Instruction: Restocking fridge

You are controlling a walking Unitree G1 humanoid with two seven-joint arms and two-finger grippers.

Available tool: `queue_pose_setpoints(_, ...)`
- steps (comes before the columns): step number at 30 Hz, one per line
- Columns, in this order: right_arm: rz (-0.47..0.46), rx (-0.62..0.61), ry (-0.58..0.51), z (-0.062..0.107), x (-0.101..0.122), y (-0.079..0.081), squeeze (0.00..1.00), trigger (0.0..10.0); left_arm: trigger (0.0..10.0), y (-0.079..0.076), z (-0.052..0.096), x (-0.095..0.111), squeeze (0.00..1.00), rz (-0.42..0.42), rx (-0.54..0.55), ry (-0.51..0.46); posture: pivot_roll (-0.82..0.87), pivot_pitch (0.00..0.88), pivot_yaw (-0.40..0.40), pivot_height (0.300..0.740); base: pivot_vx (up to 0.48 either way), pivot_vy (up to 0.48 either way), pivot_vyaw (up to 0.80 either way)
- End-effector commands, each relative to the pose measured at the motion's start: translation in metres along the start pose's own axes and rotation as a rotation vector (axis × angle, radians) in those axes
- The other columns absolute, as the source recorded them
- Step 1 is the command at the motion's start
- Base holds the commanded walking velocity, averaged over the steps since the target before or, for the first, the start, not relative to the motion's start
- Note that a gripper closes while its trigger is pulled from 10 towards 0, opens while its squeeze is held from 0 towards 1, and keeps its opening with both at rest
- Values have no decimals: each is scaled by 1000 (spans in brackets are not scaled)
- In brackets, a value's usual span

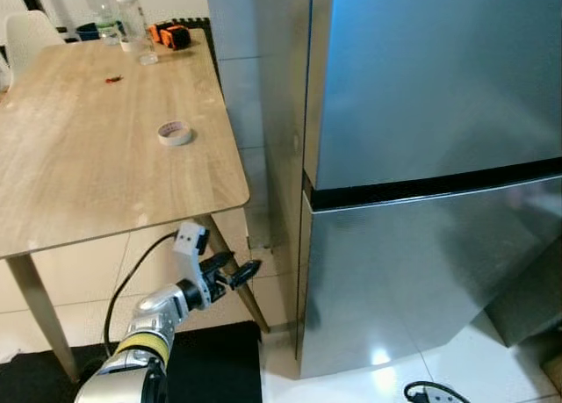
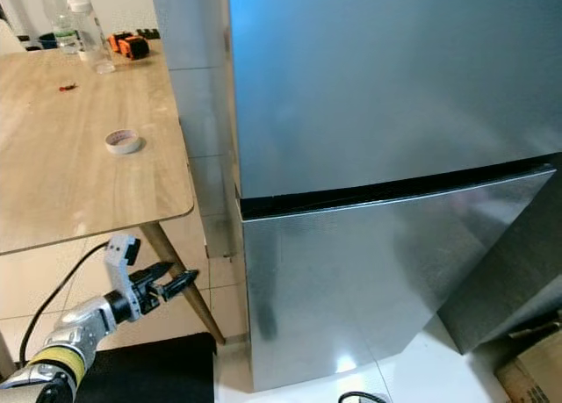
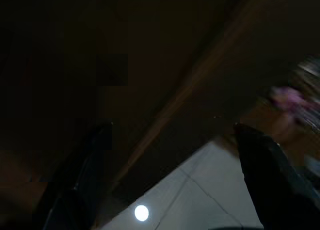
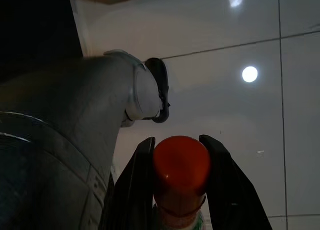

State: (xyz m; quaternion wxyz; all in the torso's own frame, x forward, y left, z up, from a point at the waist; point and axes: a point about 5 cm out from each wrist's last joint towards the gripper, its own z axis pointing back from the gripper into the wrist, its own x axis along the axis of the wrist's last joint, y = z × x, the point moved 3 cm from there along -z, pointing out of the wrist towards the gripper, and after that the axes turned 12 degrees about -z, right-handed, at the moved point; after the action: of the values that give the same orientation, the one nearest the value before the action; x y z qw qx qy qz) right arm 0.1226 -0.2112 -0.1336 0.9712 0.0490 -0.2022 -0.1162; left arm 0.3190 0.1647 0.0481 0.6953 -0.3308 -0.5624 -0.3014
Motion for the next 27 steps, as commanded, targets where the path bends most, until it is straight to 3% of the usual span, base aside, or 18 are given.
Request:
queue_pose_setpoints(1,0,-13,12,0,-3,-2,0,10000,10000,5,4,18,565,-66,-70,-11,-25,0,5,740,0,0,0)
queue_pose_setpoints(2,0,-13,12,0,-3,-2,0,10000,10000,5,4,18,565,-66,-70,-11,-25,0,5,740,0,0,0)
queue_pose_setpoints(3,0,-16,15,0,-4,-2,0,10000,10000,1,2,24,0,-97,-139,-10,-28,0,7,740,0,0,0)
queue_pose_setpoints(4,0,-16,15,0,-4,-2,0,10000,10000,1,2,24,0,-97,-139,-10,-28,0,7,740,0,0,0)
queue_pose_setpoints(6,-1,-22,19,1,-5,-3,0,10000,10000,-8,-2,37,0,-151,-274,-23,-32,0,8,740,0,0,0)
queue_pose_setpoints(13,2,-25,21,0,-5,-2,0,10000,10000,-20,-13,58,0,-232,-422,-49,-37,0,8,740,0,0,0)
queue_pose_setpoints(19,1,-29,17,0,-4,-1,0,10000,10000,-16,-26,66,0,-310,-381,-27,-45,0,8,740,0,0,0)
queue_pose_setpoints(23,5,-31,17,1,-3,-4,0,10000,10000,-14,-42,70,0,-359,-295,-21,-42,0,5,740,0,0,0)
queue_pose_setpoints(27,5,-31,18,1,-4,-5,0,10000,10000,-21,-55,77,0,-354,-292,-70,-45,0,5,740,0,0,0)
